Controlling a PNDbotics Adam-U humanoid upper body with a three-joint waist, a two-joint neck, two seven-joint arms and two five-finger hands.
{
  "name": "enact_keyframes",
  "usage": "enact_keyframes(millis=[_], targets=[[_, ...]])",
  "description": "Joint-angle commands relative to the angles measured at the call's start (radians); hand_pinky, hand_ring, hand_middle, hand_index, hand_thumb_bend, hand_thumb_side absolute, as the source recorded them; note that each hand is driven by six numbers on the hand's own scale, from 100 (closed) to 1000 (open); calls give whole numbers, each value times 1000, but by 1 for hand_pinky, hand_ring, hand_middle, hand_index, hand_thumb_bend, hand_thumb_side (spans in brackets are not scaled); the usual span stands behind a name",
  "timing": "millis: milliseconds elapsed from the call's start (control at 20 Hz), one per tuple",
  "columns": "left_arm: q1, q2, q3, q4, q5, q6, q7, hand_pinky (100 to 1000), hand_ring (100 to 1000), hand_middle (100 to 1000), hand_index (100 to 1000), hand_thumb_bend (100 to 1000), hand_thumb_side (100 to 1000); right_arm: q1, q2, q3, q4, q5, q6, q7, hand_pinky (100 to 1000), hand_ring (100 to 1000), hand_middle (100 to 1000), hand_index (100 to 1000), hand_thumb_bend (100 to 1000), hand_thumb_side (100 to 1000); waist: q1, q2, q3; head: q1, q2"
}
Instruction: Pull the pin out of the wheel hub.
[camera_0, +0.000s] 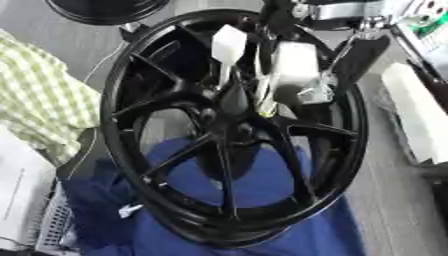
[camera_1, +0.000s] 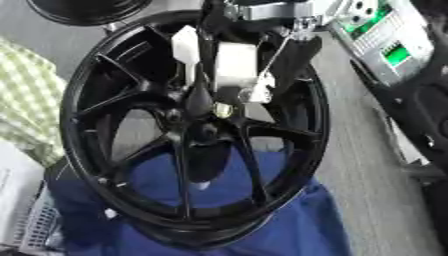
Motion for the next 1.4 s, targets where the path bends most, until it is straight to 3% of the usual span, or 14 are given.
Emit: enact_keyframes(millis=[50,300,450,600,750,900,1050,1200,1250,1400], targets=[[-6,20,8,-26,4,2,0,854,513,510,732,304,779,-15,-72,-56,26,-117,-29,92,393,281,271,558,100,100,4,-22,-2,-5,0],[-6,24,15,-34,7,0,6,854,512,510,732,303,775,28,-197,-201,103,-324,71,89,390,272,262,555,100,100,6,-24,-14,18,0],[-6,27,20,-41,8,-5,10,854,512,509,732,302,773,112,-312,-311,136,-418,89,43,392,272,262,555,100,100,12,-18,-24,39,0],[-5,28,27,-49,9,-13,16,854,511,509,732,297,769,269,-414,-438,162,-454,73,-57,407,281,274,564,100,100,25,-5,-39,63,0],[-4,25,35,-56,9,-22,26,854,510,509,732,294,767,479,-439,-569,162,-413,28,-180,434,299,294,582,100,100,42,11,-52,88,0],[-7,21,41,-61,10,-31,33,854,510,509,733,292,763,730,-343,-699,94,-267,-22,-315,532,369,366,632,100,100,61,30,-58,113,0],[-15,16,40,-68,12,-38,35,854,511,510,733,292,760,919,-181,-780,-34,-63,-33,-435,674,507,503,698,129,100,77,45,-53,123,0],[-26,7,32,-76,15,-40,30,855,513,512,734,293,756,1012,-21,-789,-139,105,-4,-481,784,691,655,794,100,100,90,53,-44,123,0],[-29,4,31,-79,16,-41,29,855,513,512,735,293,754,1024,26,-792,-151,139,-1,-489,801,733,688,805,100,179,94,53,-43,124,0],[-31,2,32,-90,20,-44,32,855,514,513,735,294,747,1049,133,-808,-161,204,-3,-509,840,827,778,851,100,298,103,52,-46,123,0]])
